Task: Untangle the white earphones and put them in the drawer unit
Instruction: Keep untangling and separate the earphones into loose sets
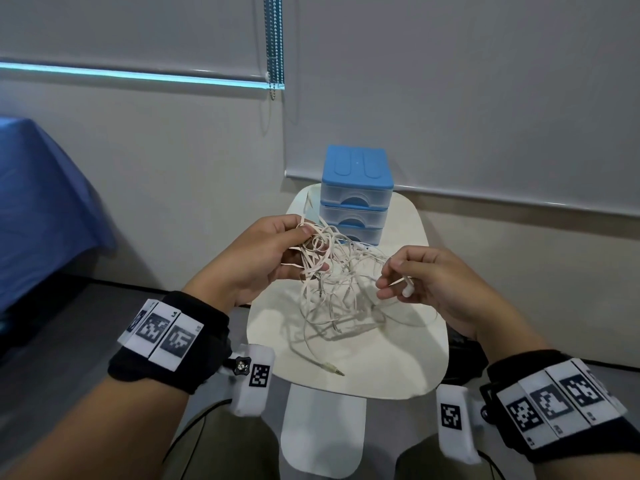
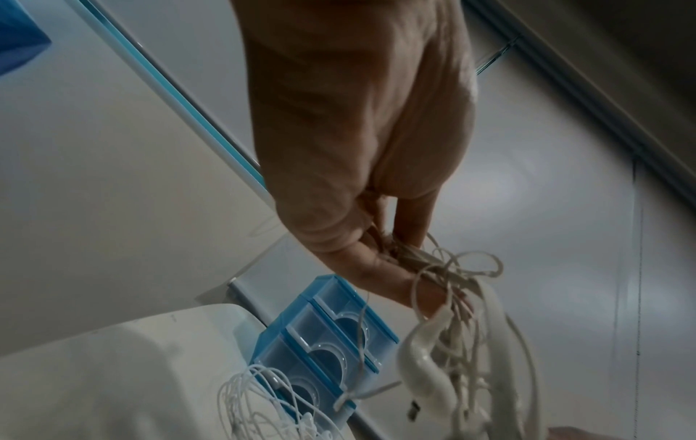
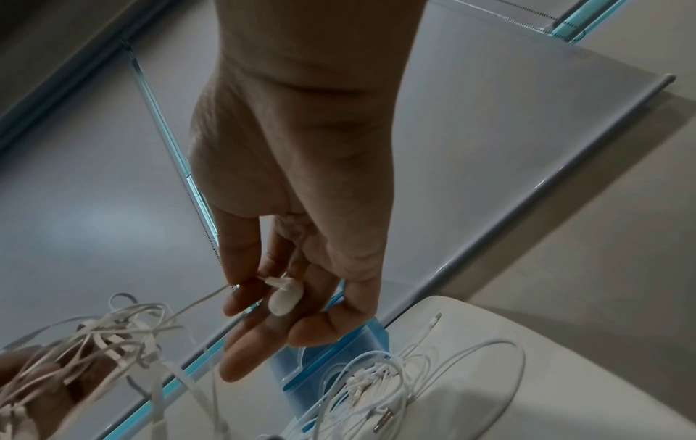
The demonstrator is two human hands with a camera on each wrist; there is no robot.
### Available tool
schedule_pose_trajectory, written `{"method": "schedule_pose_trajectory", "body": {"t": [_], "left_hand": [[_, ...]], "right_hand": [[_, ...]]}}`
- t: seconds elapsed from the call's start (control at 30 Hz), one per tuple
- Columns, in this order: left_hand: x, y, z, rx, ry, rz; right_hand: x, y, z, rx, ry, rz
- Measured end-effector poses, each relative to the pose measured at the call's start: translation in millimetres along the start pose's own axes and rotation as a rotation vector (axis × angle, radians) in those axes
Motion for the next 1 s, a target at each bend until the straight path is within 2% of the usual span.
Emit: {"method": "schedule_pose_trajectory", "body": {"t": [0.3, 0.47, 0.53, 0.77, 0.9, 1.0], "left_hand": [[2, 1, 2, 0.019, -0.008, -0.010], [3, 5, 4, 0.007, 0.012, 0.000], [0, 5, 3, 0.004, 0.003, 0.017], [-8, 3, 4, 0.036, -0.058, 0.039], [-9, 4, 10, 0.040, -0.111, 0.016], [-10, 4, 14, 0.038, -0.134, 0.002]], "right_hand": [[-2, 1, -1, -0.006, -0.010, 0.009], [-7, 3, 3, 0.011, -0.192, 0.030], [-12, 5, 8, 0.062, -0.250, -0.015], [-37, 4, 24, 0.391, -0.111, 0.005], [-48, 0, 19, 0.445, -0.210, 0.065], [-54, 0, 13, 0.422, -0.263, 0.028]]}}
Point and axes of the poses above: each hand's wrist, its own y-axis towards the middle knuckle, its own x-axis out of the back of the hand, z = x × y, the point moved 2 cm from there along y, towards the middle knuckle, and after that the axes turned 5 degrees about -z, right-handed, at the moved point
